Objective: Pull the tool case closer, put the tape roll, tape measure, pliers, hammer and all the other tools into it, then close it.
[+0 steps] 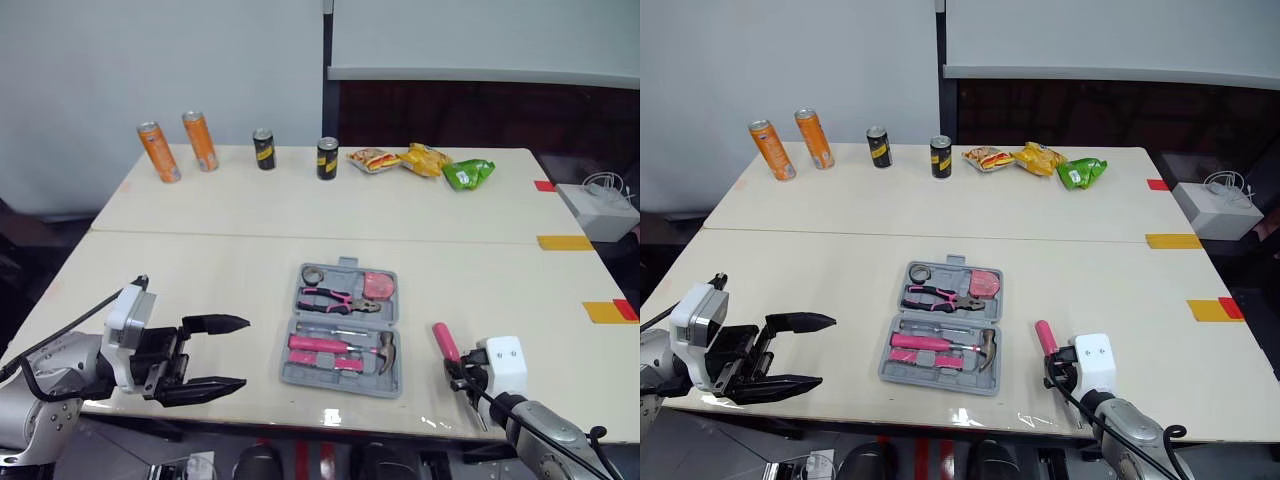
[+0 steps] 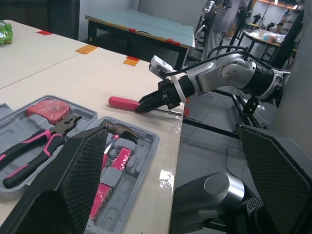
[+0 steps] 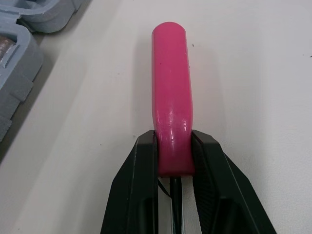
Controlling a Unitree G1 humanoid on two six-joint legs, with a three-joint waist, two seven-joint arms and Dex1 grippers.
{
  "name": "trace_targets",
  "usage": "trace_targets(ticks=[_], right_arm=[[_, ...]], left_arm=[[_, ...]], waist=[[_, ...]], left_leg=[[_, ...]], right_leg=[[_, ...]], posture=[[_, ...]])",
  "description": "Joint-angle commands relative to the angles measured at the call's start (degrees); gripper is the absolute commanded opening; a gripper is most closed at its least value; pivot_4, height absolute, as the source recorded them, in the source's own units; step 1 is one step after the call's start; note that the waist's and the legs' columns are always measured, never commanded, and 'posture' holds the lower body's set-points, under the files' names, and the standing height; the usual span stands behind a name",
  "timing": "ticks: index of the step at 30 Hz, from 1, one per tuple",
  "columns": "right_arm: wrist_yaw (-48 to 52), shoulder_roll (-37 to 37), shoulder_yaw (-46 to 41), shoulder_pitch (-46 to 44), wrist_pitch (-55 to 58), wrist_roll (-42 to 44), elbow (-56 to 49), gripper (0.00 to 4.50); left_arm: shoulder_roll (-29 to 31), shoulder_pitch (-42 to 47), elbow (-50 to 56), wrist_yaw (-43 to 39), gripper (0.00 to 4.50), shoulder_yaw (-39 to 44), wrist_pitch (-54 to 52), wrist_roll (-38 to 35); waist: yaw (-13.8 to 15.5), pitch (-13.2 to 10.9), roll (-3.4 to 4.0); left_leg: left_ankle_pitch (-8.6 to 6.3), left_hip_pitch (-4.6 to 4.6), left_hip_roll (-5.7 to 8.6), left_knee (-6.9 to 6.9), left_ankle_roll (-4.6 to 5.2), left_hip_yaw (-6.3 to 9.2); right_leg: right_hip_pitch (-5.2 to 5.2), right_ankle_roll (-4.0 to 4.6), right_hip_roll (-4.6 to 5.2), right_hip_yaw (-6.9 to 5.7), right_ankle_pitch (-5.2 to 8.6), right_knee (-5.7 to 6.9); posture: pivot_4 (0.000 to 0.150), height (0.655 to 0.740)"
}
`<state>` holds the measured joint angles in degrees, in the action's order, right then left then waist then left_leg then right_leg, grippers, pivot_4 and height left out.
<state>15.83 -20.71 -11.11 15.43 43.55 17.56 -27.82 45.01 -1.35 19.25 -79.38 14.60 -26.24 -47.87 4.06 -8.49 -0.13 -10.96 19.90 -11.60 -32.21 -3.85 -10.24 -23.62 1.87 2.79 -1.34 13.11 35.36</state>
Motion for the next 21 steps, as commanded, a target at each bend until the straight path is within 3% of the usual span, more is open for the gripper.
trace_targets(ticks=[1,3,12,21], right_arm=[[0.8,-0.7,0.9,1.0,-2.7,-1.4,1.5,2.35],[1.6,-0.9,0.4,2.3,-3.9,-0.8,0.0,2.97],[0.5,0.0,-1.4,8.3,-4.3,-0.2,-6.4,2.97],[-1.5,1.6,0.2,3.0,-3.9,-1.0,-3.0,2.97]], left_arm=[[0.1,0.2,0.3,-0.8,4.5,-0.3,0.8,-0.1],[0.2,0.0,0.8,-0.6,4.5,-0.2,0.7,-0.5],[0.7,-0.8,1.7,-0.4,4.5,0.6,0.6,-1.1],[0.2,0.2,1.7,0.0,4.5,-0.3,0.5,-1.1]], waist=[[-0.1,0.0,-0.01],[0.0,0.0,-0.02],[0.1,0.0,-0.03],[-0.5,0.0,-0.03]], left_leg=[[0.0,-0.01,0.0,0.0,0.0,0.0],[0.01,-0.04,0.0,-0.01,0.01,0.0],[0.01,-0.05,0.01,-0.01,0.01,0.03],[0.03,-0.11,0.01,-0.01,0.03,0.03]], right_leg=[[0.02,0.0,0.0,0.0,0.0,0.0],[0.05,0.03,0.01,0.0,-0.02,0.0],[0.08,0.0,0.02,-0.02,0.0,0.0],[0.09,0.04,0.03,-0.02,-0.03,0.04]], posture=[[0.15,0.74],[0.15,0.74],[0.15,0.74],[0.15,0.74]])
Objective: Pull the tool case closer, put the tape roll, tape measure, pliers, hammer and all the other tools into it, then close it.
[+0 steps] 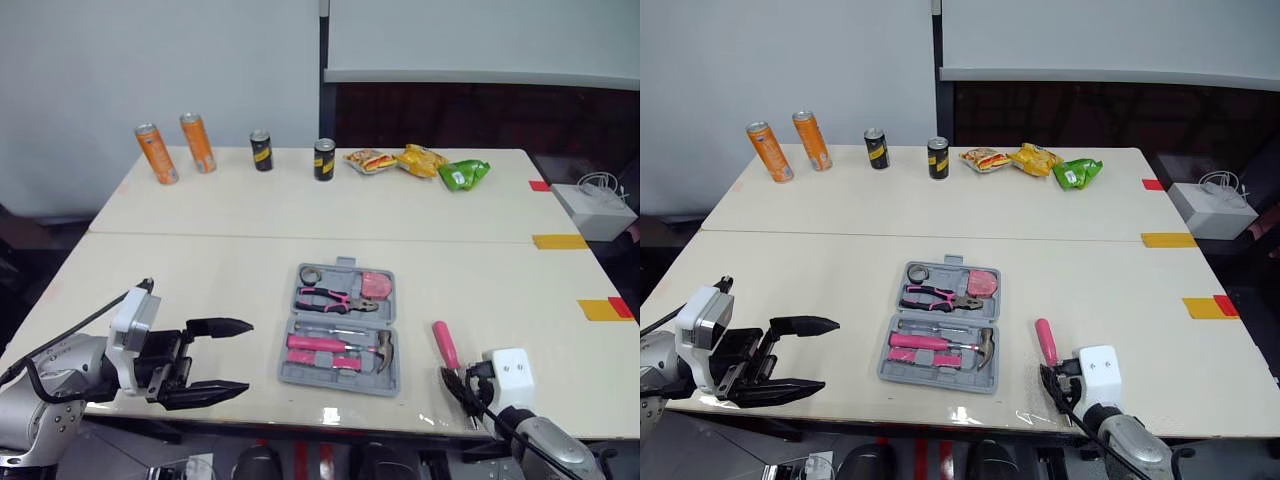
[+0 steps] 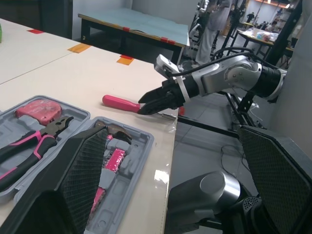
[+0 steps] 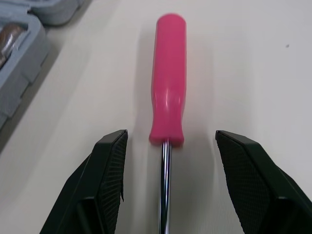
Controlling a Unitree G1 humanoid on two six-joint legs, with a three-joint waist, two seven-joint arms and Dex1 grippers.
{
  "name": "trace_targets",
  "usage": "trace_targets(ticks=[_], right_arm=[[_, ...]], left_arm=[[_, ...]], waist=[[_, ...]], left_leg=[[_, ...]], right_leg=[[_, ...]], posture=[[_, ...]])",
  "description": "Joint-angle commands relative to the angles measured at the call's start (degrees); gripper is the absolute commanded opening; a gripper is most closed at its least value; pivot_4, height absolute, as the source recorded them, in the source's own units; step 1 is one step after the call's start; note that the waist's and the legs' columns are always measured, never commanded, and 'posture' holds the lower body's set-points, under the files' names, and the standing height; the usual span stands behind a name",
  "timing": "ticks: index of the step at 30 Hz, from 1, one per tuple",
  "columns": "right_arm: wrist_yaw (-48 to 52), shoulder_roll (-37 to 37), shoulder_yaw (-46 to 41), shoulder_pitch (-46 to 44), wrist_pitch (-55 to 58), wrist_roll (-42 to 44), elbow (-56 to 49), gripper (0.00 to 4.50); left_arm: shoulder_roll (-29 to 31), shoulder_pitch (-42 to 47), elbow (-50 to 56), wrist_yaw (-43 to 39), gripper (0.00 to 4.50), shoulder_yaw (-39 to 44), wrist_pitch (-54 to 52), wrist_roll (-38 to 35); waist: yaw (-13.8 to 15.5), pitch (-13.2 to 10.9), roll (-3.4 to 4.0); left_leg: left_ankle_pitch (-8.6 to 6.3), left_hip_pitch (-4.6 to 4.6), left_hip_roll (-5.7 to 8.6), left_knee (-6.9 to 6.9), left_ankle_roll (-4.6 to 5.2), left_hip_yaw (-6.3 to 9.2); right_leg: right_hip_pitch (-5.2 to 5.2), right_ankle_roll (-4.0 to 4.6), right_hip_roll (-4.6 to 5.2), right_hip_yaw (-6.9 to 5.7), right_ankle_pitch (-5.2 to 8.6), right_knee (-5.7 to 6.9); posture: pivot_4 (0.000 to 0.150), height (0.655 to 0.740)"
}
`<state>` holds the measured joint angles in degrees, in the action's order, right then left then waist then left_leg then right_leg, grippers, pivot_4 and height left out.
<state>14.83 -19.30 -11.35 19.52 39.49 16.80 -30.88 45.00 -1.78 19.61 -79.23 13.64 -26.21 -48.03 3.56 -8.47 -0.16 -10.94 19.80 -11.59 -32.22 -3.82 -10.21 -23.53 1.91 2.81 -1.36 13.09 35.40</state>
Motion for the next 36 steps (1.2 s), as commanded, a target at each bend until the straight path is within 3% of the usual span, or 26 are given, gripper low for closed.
trace_targets(ticks=[1,4,12,13,18,20,24,31,36], right_arm=[[-0.6,0.3,0.8,-1.6,0.3,-0.3,0.5,2.97],[-0.7,0.5,2.1,-2.4,1.1,-0.8,1.7,2.97],[-0.7,0.4,2.2,-2.7,1.4,-0.5,2.2,0.46],[-0.1,-0.2,2.1,-2.9,1.1,-0.5,2.0,0.37],[12.4,-10.2,1.7,-4.7,-2.8,2.4,-2.6,0.37],[18.6,-15.9,1.8,-6.7,-3.0,4.6,-5.1,0.37],[27.0,-26.7,5.5,-15.1,2.8,9.2,-10.5,0.37],[28.5,-29.7,18.9,-33.9,16.9,14.3,-16.0,0.37],[27.3,-28.5,33.7,-43.7,21.9,10.1,-15.0,0.37]], left_arm=[[0.2,0.6,1.4,-0.1,4.5,0.6,0.4,-1.0],[0.2,0.8,1.5,0.2,4.5,0.6,0.2,-1.1],[0.2,1.4,2.5,1.5,4.5,0.5,-0.8,-1.7],[0.2,1.4,2.6,1.7,4.5,0.5,-0.9,-1.8],[-0.7,1.4,3.1,2.7,4.5,1.6,0.1,-2.5],[-2.0,1.1,3.2,3.6,4.5,2.1,4.9,1.0],[-1.8,1.0,0.2,0.8,4.5,4.0,5.9,-0.7],[4.5,0.3,-8.3,-6.6,4.5,7.2,5.0,-0.2],[7.5,-0.9,-12.3,-11.4,4.5,8.2,6.8,1.9]], waist=[[-0.1,0.0,0.0],[-0.1,0.0,0.01],[-0.3,0.0,-0.02],[-0.3,0.0,-0.01],[-0.4,0.0,0.02],[-0.6,0.0,0.03],[-0.7,0.0,0.0],[-0.5,0.0,-0.01],[-0.4,0.0,-0.03]], left_leg=[[0.0,0.0,0.0,0.0,0.0,0.0],[-0.01,0.06,0.0,0.0,-0.01,0.04],[0.0,0.0,0.01,0.0,0.0,0.06],[0.0,0.0,0.01,-0.01,0.0,0.06],[0.0,0.02,0.04,-0.06,0.0,0.03],[0.0,0.03,0.04,-0.09,0.01,0.03],[0.03,-0.04,-0.01,-0.11,0.04,0.12],[0.08,-0.04,0.0,-0.17,0.07,0.18],[0.06,-0.09,-0.01,-0.19,0.05,0.18]], right_leg=[[0.0,0.0,0.0,0.0,0.0,0.0],[-0.02,-0.01,0.0,-0.03,0.01,-0.01],[0.04,0.01,0.0,-0.05,0.0,0.02],[0.05,0.02,0.0,-0.05,-0.01,0.03],[0.04,0.02,0.03,-0.01,-0.01,0.04],[0.04,0.02,0.03,0.01,-0.02,0.05],[0.07,0.04,-0.06,-0.03,-0.03,0.17],[0.06,0.08,-0.1,-0.05,-0.05,0.25],[-0.01,0.09,-0.08,-0.06,-0.05,0.21]], posture=[[0.15,0.74],[0.15,0.74],[0.15,0.74],[0.15,0.74],[0.15,0.74],[0.15,0.74],[0.15,0.74],[0.15,0.74],[0.15,0.74]])
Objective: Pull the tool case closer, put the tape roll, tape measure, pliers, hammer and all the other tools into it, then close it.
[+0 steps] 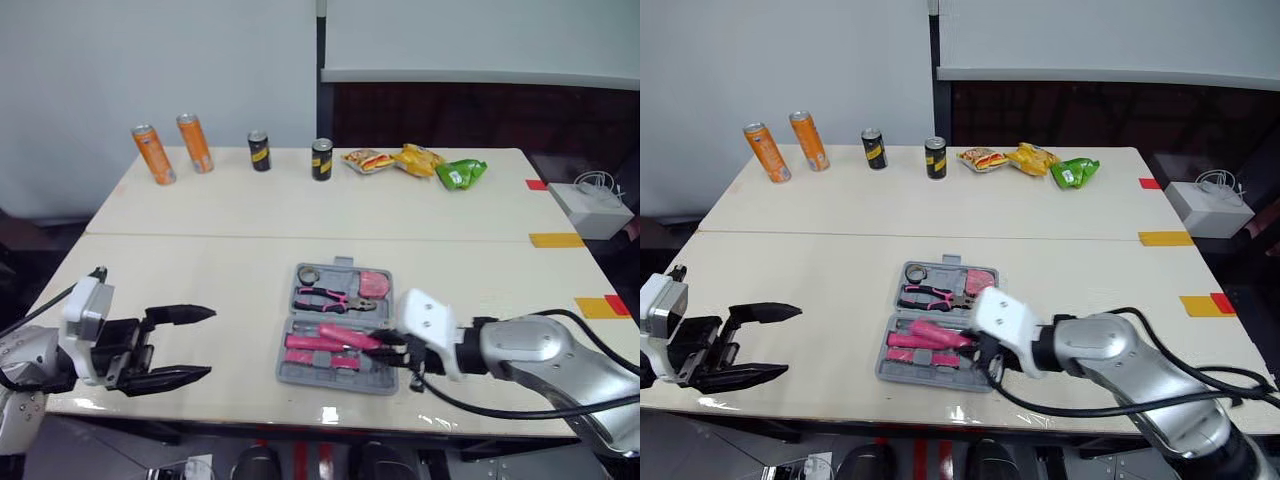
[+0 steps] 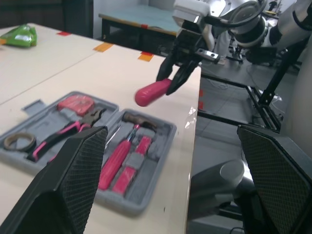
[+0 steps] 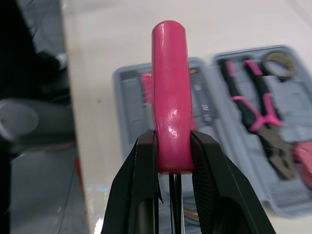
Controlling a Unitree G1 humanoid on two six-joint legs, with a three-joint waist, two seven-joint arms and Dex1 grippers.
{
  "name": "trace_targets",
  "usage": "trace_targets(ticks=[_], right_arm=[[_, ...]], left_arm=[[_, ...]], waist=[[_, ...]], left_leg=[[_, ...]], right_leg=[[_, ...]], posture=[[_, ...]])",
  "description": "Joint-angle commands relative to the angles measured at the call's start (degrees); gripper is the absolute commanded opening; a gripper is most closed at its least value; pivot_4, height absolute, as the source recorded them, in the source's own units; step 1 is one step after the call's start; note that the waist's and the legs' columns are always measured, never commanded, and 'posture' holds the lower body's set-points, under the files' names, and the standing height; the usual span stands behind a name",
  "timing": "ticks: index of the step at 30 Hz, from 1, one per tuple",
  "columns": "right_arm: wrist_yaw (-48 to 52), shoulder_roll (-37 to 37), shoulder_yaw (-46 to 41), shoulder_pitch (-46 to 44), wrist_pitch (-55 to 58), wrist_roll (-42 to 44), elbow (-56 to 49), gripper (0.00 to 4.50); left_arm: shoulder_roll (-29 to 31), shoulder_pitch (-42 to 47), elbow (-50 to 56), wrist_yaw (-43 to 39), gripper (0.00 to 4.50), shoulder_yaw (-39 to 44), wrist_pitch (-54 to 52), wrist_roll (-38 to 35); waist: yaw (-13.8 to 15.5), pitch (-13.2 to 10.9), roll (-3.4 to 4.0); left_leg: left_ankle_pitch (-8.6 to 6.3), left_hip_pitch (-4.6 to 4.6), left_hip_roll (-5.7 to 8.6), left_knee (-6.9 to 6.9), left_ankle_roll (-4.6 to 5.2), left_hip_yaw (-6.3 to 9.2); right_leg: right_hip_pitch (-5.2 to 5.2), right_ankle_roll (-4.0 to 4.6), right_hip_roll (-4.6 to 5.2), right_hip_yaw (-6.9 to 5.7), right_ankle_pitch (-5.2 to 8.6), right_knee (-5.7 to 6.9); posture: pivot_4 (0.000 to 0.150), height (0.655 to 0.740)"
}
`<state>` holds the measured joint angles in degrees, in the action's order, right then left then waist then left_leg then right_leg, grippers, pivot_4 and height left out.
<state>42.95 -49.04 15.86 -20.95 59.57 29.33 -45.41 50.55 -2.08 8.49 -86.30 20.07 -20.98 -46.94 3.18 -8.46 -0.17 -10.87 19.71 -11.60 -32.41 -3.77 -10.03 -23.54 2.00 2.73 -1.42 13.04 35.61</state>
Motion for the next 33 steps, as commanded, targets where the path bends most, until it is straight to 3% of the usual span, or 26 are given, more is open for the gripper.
trace_targets(ticks=[1,10,23,33], right_arm=[[-1.8,2.6,8.9,-4.5,2.5,-3.3,0.2,0.37],[-5.1,9.7,21.6,-15.1,10.0,-8.4,7.2,0.37],[-8.1,14.5,28.8,-18.7,15.5,-9.8,10.1,0.37],[-8.5,16.3,29.1,-18.9,15.0,-9.9,13.5,0.37]], left_arm=[[2.5,-1.1,-1.5,-5.0,4.5,1.9,1.9,1.1],[6.9,-0.8,-4.8,-6.2,4.5,-1.0,5.1,0.7],[9.4,-1.1,-8.4,-6.2,4.5,-4.8,10.1,-1.1],[9.3,-4.3,-8.3,-6.2,4.5,-3.8,11.9,-1.7]], waist=[[0.1,0.0,-0.04],[0.2,0.0,-0.05],[0.6,0.0,-0.05],[1.1,0.0,-0.05]], left_leg=[[0.0,0.0,0.0,0.0,0.0,0.0],[0.02,-0.02,-0.03,-0.24,-0.06,-0.03],[0.18,-0.16,-0.04,-0.27,-0.35,-0.04],[0.18,-0.26,-0.06,-0.27,-0.35,-0.09]], right_leg=[[0.0,0.0,0.0,-0.01,0.0,0.01],[-0.05,0.07,0.02,0.03,-0.03,0.32],[-0.07,0.08,0.0,0.09,-0.02,0.55],[-0.06,0.08,-0.01,0.13,-0.02,0.59]], posture=[[0.15,0.74],[0.15,0.74],[0.15,0.74],[0.15,0.74]])
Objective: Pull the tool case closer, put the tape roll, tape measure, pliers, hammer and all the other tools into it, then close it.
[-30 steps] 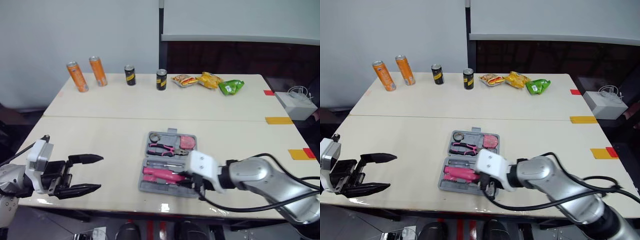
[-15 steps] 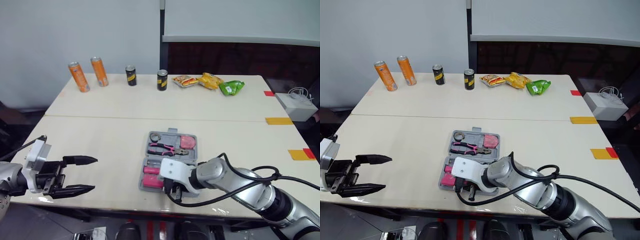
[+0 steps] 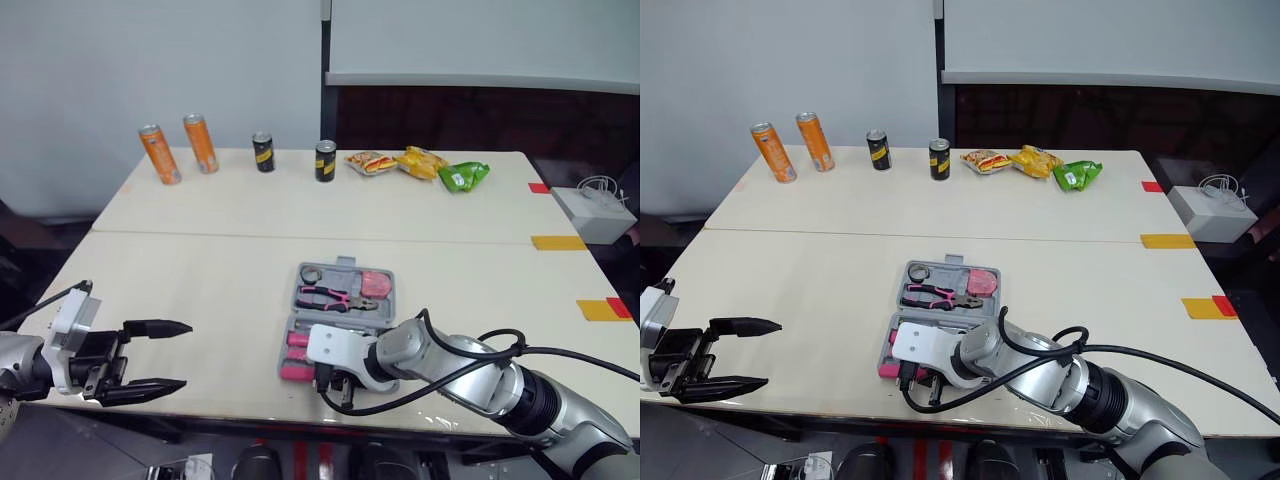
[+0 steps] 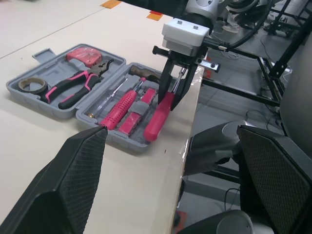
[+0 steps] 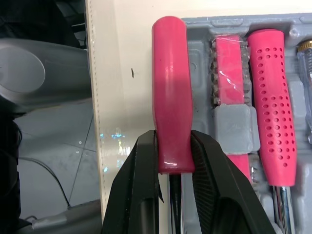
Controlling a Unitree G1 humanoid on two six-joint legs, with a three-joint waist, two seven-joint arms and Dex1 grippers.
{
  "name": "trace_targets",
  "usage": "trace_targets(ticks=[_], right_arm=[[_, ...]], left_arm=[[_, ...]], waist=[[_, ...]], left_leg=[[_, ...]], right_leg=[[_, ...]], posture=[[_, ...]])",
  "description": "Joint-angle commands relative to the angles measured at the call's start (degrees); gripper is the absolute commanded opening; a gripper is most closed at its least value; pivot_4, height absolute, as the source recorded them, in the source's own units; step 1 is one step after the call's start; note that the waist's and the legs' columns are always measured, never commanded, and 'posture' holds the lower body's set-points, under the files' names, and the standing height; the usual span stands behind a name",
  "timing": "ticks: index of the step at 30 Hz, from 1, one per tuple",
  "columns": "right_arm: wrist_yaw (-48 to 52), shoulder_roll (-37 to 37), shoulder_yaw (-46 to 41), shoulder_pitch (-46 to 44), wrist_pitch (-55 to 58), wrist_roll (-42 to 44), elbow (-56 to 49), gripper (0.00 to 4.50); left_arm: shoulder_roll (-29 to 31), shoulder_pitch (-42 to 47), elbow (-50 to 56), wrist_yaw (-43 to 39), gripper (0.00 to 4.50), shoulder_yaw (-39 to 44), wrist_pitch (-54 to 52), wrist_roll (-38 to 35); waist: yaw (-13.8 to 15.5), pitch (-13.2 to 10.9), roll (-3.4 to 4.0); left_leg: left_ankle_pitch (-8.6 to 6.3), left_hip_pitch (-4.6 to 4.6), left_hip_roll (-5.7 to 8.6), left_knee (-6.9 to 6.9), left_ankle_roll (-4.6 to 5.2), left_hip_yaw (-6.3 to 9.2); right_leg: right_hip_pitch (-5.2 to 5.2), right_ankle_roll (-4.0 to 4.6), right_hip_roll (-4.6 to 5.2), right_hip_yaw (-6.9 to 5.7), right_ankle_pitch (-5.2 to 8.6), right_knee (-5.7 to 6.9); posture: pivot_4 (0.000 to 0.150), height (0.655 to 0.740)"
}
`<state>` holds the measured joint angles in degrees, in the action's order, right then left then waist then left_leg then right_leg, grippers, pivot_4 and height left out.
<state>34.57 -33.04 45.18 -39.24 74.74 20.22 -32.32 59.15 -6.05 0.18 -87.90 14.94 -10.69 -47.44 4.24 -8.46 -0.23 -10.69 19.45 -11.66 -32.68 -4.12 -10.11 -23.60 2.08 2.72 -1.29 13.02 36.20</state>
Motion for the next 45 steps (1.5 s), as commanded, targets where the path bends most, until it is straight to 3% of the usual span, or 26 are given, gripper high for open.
trace_targets(ticks=[1,17,26,45], right_arm=[[0.0,0.3,-0.2,-0.8,-0.4,-0.8,0.8,0.37],[4.0,-2.6,4.3,-2.9,-4.7,-3.8,4.4,0.37],[5.5,3.6,6.5,-5.3,-6.6,-6.0,11.4,0.37],[7.9,9.2,7.2,-8.5,-1.8,-5.7,14.5,0.37]], left_arm=[[0.5,-0.5,0.0,-4.6,4.5,1.3,1.8,-1.1],[-1.0,-1.5,0.2,-4.6,4.5,1.5,2.7,-0.8],[-1.6,-2.1,0.3,-4.6,4.5,1.9,2.9,-0.3],[-3.1,-3.6,1.2,-4.6,4.5,3.0,2.7,1.0]], waist=[[0.1,0.0,0.0],[0.1,0.0,-0.01],[-0.3,0.0,-0.05],[-1.2,0.1,-0.13]], left_leg=[[0.0,0.0,0.0,0.0,0.0,-0.01],[-0.02,-0.04,-0.03,0.03,0.0,-0.07],[-0.03,-0.25,-0.08,0.03,0.03,-0.15],[-0.04,-0.37,-0.09,0.06,-0.01,-0.21]], right_leg=[[0.0,0.0,0.0,0.01,0.0,0.0],[-0.01,0.0,-0.04,0.05,0.01,0.02],[-0.01,0.08,-0.12,0.17,0.04,0.21],[-0.03,0.13,-0.19,0.34,0.08,0.3]], posture=[[0.15,0.74],[0.15,0.74],[0.15,0.74],[0.15,0.74]])
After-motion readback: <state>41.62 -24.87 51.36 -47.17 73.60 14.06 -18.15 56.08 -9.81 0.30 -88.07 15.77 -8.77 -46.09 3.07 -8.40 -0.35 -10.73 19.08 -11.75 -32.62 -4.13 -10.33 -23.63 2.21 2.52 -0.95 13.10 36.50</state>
